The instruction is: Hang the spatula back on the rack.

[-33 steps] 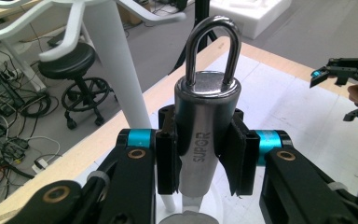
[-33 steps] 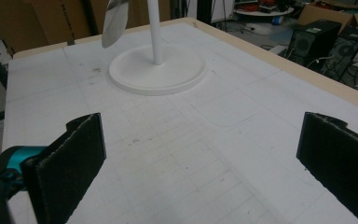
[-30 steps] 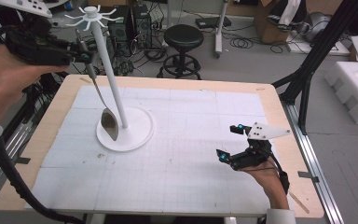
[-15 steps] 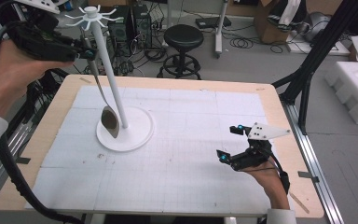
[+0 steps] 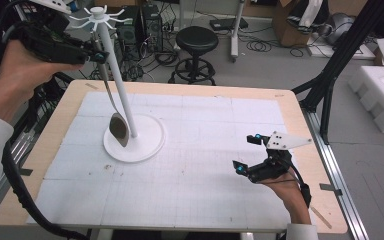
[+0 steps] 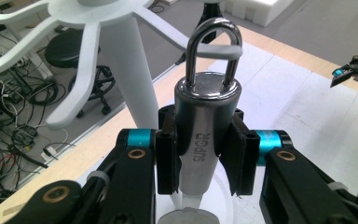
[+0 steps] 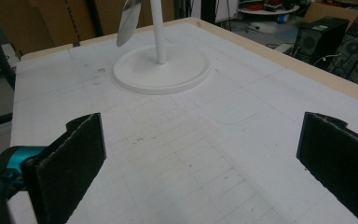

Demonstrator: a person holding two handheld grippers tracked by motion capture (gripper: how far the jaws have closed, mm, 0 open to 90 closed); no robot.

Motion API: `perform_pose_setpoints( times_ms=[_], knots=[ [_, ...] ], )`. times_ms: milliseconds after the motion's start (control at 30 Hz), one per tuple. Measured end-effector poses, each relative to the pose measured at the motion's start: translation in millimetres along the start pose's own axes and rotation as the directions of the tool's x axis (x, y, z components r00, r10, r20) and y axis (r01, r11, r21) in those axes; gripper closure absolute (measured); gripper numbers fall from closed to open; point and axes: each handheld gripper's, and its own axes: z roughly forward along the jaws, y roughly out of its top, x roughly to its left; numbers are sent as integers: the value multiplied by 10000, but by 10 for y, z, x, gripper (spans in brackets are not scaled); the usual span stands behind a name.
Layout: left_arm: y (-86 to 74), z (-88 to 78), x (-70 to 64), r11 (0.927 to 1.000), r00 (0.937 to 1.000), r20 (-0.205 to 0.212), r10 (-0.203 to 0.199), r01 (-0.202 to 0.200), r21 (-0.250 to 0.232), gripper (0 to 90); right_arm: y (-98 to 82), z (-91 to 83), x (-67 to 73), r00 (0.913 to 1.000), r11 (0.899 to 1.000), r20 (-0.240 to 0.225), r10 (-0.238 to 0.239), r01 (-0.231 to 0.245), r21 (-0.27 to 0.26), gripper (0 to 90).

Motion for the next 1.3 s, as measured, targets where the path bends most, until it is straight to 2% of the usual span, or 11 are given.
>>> perform_pose_setpoints(
  times_ms=[167, 233, 267, 367, 433, 600, 667, 967, 1067, 1167, 1300],
  knots=[
    [-53, 12, 14, 9997, 10000, -25, 81, -81, -218, 679, 1, -2, -2, 10000, 10000, -25, 22, -22, -42, 1],
    [-88, -6, 22, 9981, 10000, 12, 88, -87, -617, 648, -1, 1, -4, 10000, 10000, -22, -17, 16, -12, 1],
    [-106, -18, 30, 9971, 9999, 39, 115, -111, -748, 582, -5, 5, -6, 10000, 10000, -25, 0, 0, -1, 2],
    [-170, -60, 25, 9957, 9989, 62, 462, -456, -800, 530, -10, 6, -3, 10000, 10000, -38, -19, 19, 48, 1],
    [-232, -102, 25, 9925, 9983, 248, 530, -499, -1113, 493, -8, 4, -3, 10000, 10000, -77, -46, 45, -43, 1],
    [-428, -167, -34, 9836, 9957, 339, 863, -797, -1620, 392, -4, -19, -1, 10000, 9999, -99, 9, -10, -156, 1],
    [-550, -179, -90, 9802, 9952, 300, 928, -860, -1783, 248, 7, -31, 1, 9999, 9995, -121, 22, -25, -308, 2],
    [-913, -145, -177, 9720, 9904, 824, 1107, -906, -2166, 78, 11, -44, 4, 9999, 9992, -133, 55, -61, -399, 1],
    [-1068, -169, -240, 9656, 9869, 954, 1298, -1039, -2385, 17, 12, -51, 3, 9999, 9989, -110, 74, -79, -472, 1],
    [-1177, -186, -284, 9601, 9830, 1166, 1420, -1081, -2581, 17, 16, -45, 14, 9998, 9989, -133, 112, -118, -461, 1],
    [-1293, -152, -370, 9581, 9767, 1506, 1528, -1090, -2647, 17, 25, -34, 26, 9999, 9988, -75, 69, -72, -488, 1]
  ],
)
